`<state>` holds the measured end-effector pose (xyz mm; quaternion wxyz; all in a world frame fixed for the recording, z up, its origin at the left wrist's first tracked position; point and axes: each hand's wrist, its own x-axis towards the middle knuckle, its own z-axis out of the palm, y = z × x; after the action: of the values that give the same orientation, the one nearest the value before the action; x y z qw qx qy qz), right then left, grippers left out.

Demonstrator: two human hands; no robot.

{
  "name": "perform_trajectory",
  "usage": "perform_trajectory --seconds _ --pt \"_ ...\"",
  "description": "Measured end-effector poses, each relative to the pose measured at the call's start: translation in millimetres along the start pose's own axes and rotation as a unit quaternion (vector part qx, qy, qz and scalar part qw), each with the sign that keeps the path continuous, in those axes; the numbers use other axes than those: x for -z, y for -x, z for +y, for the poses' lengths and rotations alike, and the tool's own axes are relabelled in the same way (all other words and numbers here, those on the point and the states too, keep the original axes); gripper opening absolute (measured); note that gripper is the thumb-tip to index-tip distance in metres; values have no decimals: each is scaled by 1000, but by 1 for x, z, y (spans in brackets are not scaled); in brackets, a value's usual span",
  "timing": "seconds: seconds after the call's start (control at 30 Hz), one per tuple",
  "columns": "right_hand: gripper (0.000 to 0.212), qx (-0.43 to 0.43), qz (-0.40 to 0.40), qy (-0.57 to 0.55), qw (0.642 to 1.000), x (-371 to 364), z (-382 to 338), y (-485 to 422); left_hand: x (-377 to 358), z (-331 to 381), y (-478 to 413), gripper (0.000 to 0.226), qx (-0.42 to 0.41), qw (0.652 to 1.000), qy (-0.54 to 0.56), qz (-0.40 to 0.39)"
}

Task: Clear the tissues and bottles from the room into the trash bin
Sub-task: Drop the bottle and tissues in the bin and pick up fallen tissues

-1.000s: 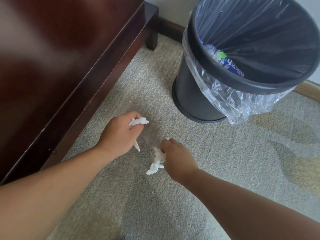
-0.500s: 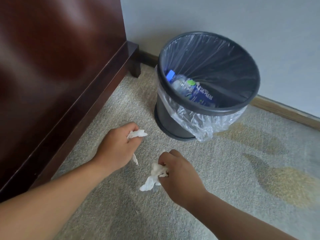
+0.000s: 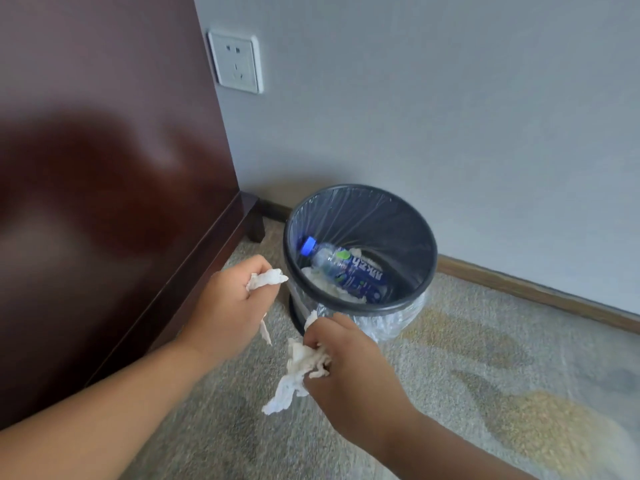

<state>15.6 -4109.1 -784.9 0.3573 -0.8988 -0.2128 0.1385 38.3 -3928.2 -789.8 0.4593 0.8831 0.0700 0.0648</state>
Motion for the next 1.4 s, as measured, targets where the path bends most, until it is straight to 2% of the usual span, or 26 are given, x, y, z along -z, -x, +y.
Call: perform_trajectory --seconds 0.27,0.4,0.5,0.63,0.73,0.83,0.9,0.97,1.2,1.4 --pt "29 -13 80 -12 997 69 -18 -24 8 44 -30 30 -21 999 -7 28" --pt "12 -72 106 8 992 94 0 -53 -6 64 -46 33 27 998 20 48" --pt "8 -108 101 32 988 102 18 -72 -19 73 -57 31 79 995 40 33" --pt "13 -139 93 51 985 106 34 -90 -34 78 -70 28 116 993 29 15" --pt "30 -143 73 28 987 107 38 -94 -46 76 -80 25 124 992 -8 12" --pt "48 -131 59 11 990 107 40 -90 -58 74 -85 30 124 992 -18 -21" --pt "52 -123 72 20 990 106 43 -86 -64 76 -83 43 113 990 -45 -67" --pt "50 -118 85 31 989 106 45 -81 -67 78 -78 52 100 989 -73 -79" --pt "46 -106 93 57 988 107 39 -64 -51 81 -67 40 59 992 -91 -68" --pt "42 -96 81 58 990 125 -4 -40 -11 117 -28 38 33 987 -143 -65"
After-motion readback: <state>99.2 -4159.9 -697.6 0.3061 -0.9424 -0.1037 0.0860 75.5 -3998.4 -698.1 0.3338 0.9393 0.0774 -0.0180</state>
